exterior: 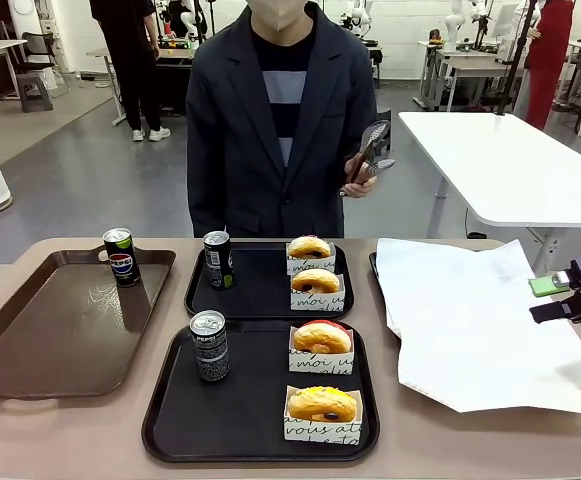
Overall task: Set up donuts and drinks on trays.
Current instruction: Pick up one Pepsi coke from the Handle tray and place it on the Flat Tray without a Pepsi coke.
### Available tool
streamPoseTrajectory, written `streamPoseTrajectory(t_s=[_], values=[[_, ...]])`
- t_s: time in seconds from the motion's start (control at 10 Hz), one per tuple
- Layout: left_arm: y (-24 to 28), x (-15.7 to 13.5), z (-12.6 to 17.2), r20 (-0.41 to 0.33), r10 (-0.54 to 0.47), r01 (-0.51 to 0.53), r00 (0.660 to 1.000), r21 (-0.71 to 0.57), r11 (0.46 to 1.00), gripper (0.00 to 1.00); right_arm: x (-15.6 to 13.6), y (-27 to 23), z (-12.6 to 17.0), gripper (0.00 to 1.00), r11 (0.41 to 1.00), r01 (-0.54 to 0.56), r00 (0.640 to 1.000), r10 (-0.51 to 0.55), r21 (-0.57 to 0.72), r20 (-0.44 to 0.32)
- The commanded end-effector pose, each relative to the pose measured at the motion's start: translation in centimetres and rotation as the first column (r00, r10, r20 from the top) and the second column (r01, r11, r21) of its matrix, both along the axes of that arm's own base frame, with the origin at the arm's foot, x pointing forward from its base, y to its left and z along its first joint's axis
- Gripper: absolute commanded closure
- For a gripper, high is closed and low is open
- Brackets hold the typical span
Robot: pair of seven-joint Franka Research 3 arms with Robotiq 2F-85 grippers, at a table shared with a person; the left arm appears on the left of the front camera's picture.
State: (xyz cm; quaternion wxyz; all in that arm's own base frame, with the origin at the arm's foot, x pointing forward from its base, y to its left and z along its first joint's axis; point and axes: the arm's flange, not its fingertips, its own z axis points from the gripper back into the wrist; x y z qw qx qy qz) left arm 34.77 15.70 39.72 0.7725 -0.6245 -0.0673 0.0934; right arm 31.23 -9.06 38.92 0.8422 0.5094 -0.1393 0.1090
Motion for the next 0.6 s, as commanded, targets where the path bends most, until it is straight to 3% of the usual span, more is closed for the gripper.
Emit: streamPoseTrajectory(t_s=[0.0,0.5], values=[[-0.26,-0.08,0.03,-0.007,0.025,-0.025,1.000,0.000,1.000,0.00,0.15,0.23,-0.12,0.00,1.000,0.006,1.000,-0.007,0.028,0.025],[-0.26,-0.08,0.03,-0.007,0.025,-0.025,1.000,0.000,1.000,0.00,0.15,0.23,-0.12,0.00,1.000,0.006,1.000,-0.007,0.028,0.025]])
